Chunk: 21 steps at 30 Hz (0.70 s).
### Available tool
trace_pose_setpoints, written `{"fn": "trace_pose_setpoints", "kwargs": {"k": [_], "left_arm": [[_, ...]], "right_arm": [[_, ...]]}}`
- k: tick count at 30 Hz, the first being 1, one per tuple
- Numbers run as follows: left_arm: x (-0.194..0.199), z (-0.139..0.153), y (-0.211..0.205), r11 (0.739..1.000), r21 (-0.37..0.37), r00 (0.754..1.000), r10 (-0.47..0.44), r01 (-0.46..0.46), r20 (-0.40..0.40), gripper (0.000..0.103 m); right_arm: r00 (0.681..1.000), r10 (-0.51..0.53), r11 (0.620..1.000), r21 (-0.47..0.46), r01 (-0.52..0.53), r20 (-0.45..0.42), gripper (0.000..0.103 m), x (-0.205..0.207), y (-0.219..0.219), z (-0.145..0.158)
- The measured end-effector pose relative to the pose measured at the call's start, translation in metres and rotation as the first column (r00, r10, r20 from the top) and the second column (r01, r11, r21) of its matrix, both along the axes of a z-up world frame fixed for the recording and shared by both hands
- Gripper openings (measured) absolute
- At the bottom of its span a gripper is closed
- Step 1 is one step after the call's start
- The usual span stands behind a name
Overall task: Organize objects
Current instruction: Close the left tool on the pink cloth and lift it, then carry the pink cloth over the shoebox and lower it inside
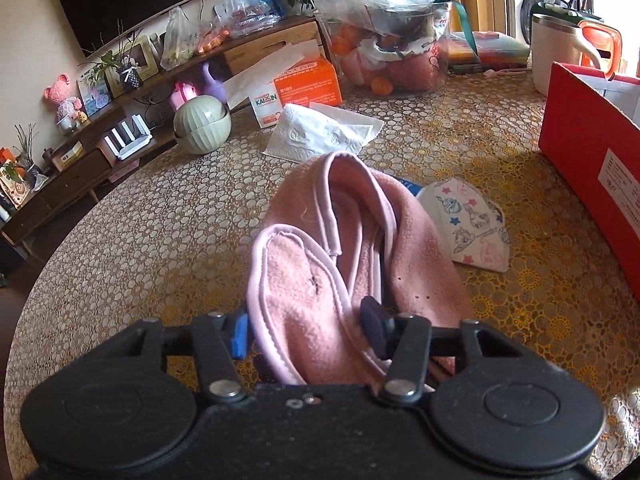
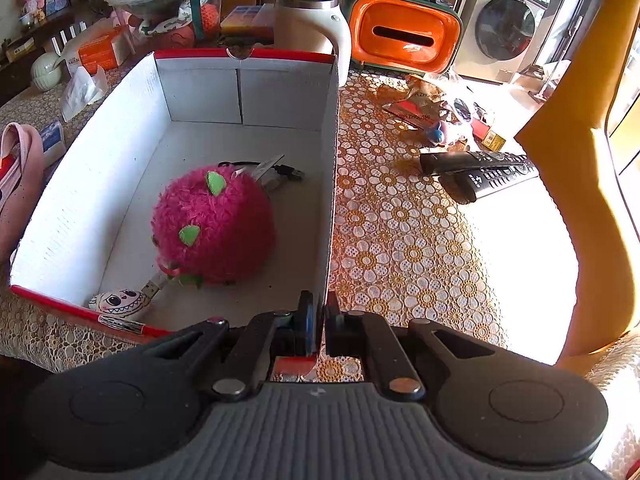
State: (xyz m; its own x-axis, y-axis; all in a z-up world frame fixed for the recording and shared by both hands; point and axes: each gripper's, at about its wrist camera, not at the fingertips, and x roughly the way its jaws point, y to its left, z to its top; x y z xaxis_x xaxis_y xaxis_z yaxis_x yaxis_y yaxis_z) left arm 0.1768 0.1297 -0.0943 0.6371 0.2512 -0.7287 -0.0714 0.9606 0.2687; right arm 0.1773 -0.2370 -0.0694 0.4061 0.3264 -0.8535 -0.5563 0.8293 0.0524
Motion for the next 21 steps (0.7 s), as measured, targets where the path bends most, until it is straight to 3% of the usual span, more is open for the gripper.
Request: {"fn": "trace_pose_setpoints", "kwargs": {"k": [3, 7, 13, 21], "left_arm": [[-0.003, 0.01, 0.001, 1.0, -0.011, 1.0, -0.006, 0.006, 0.021, 0.027], [-0.008, 0.029, 0.001, 0.998, -0.046, 0.998, -0.04, 0.043, 0.05, 0.019], [-0.017, 0.062, -0.012, 0.99, -0.096, 0.99, -0.091, 0.102, 0.108, 0.016], [-0.026, 0.11, -0.044, 0.971, -0.101, 0.961, -0.195, 0.218, 0.196, 0.015]], "right_arm": [[1.0, -0.001, 1.0, -0.002, 0.001, 0.0, 0.006, 0.0, 0.0, 0.0], [1.0, -0.001, 1.0, -0.003, 0.001, 0.001, 0.006, 0.0, 0.002, -0.001], [1.0, 0.003, 1.0, 0.004, -0.003, -0.002, 0.006, 0.001, 0.001, -0.001], [1.0, 0.006, 1.0, 0.004, -0.006, 0.001, 0.006, 0.001, 0.002, -0.001]]}}
